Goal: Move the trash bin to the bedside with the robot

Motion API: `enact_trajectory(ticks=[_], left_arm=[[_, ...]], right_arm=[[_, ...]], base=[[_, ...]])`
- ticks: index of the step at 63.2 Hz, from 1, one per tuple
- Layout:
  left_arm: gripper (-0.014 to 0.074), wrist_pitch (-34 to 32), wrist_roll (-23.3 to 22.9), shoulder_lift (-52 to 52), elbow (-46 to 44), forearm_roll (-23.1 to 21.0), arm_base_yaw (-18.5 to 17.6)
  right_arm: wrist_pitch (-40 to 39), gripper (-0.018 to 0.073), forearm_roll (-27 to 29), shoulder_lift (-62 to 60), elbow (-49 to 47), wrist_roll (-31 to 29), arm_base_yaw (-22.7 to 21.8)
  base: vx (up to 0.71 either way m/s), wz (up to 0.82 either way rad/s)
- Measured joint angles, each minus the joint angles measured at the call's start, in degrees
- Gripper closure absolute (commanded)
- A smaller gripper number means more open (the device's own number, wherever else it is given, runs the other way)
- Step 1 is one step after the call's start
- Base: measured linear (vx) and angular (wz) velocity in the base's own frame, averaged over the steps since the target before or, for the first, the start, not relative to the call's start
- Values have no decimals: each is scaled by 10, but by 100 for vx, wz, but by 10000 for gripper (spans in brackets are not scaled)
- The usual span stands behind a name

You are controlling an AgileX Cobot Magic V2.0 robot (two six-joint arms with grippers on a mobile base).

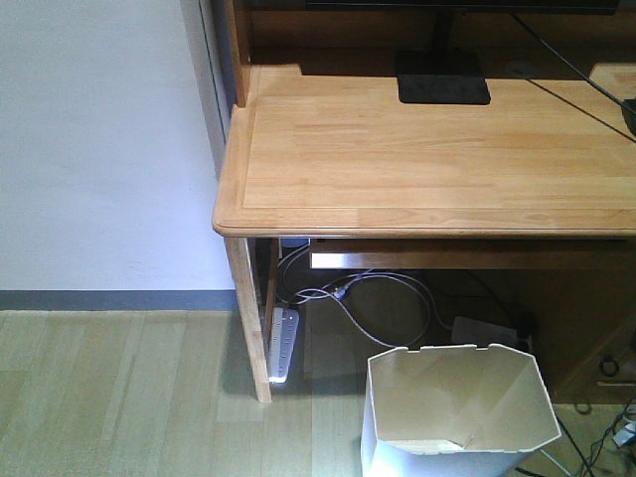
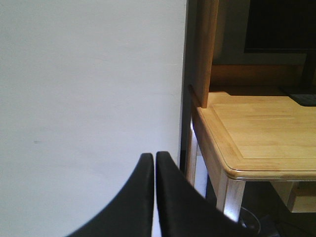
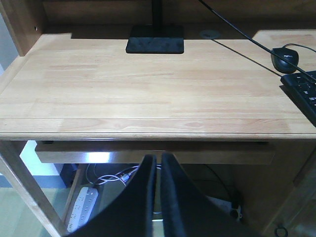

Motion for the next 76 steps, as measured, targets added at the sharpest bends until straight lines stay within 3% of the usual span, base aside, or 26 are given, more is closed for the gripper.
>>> enact_trajectory(ticks=[13, 30, 37, 62, 76], left_arm=[[602, 0, 0, 0, 0, 0, 0], [602, 0, 0, 0, 0, 0, 0], [602, 0, 0, 0, 0, 0, 0], [602, 0, 0, 0, 0, 0, 0], [602, 0, 0, 0, 0, 0, 0]], right_arm=[[10, 363, 0, 0, 0, 0, 0], [16, 41, -2, 0, 0, 0, 0], [16, -39, -2, 0, 0, 0, 0], [19, -1, 3, 1, -1, 2, 0], [86, 7, 4, 85, -49, 4, 0]], base=[[0, 0], [0, 0], [0, 0], [0, 0], [0, 0]])
